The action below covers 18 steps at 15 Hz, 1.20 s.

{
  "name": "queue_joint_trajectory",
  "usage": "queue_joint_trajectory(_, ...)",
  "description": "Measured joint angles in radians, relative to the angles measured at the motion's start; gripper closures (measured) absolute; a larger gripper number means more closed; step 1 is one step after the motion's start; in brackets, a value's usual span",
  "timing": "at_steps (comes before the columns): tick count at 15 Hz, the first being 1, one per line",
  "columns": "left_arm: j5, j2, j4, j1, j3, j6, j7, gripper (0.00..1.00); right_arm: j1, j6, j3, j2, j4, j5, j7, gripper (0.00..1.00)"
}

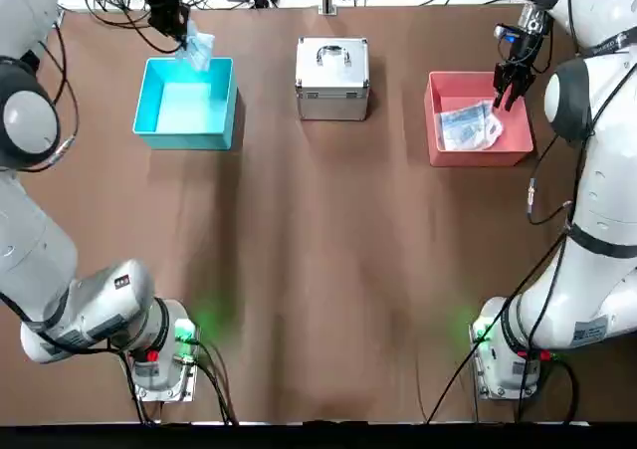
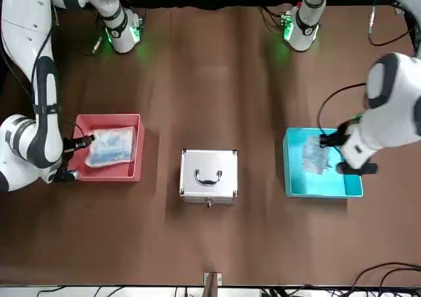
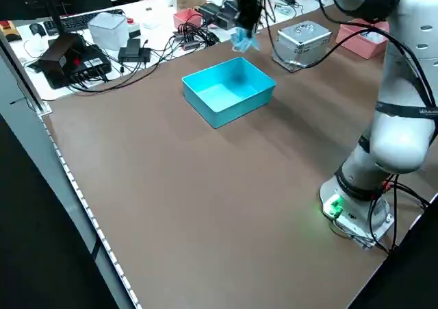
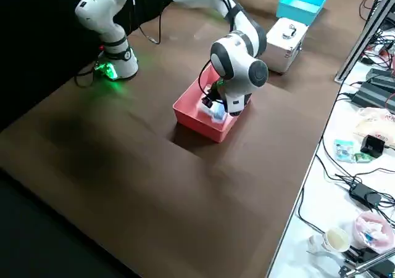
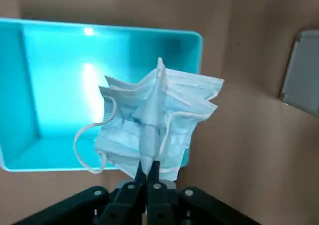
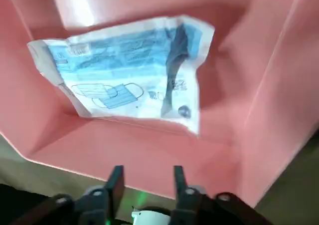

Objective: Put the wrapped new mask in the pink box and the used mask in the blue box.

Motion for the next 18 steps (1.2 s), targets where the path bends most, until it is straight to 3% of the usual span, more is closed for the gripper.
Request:
queue_joint_trajectory(4, 0.04, 0.0, 0.035, 0.046, 0.0, 0.0, 0.046, 0.98, 0.0, -0.034, -0.008, -0.022, 0.09, 0.0, 0.002, 0.05)
queue_joint_trajectory(5, 0.057, 0.0, 0.045, 0.052, 0.0, 0.0, 0.05, 0.98, 0.0, -0.062, -0.013, -0.037, 0.12, -0.001, 0.003, 0.02)
queue_joint_trajectory(9, 0.081, 0.003, 0.063, 0.064, 0.003, 0.0, 0.078, 0.98, 0.001, -0.133, -0.052, -0.128, 0.218, -0.006, 0.003, 0.02)
queue_joint_trajectory(13, 0.085, 0.022, 0.063, 0.06, 0.004, 0.0, 0.086, 0.98, 0.007, -0.136, -0.057, -0.235, 0.234, -0.049, 0.017, 0.02)
queue_joint_trajectory(18, 0.085, 0.078, 0.061, 0.059, 0.002, 0.0, 0.094, 0.98, 0.063, -0.135, -0.045, -0.324, 0.235, -0.182, 0.086, 0.02)
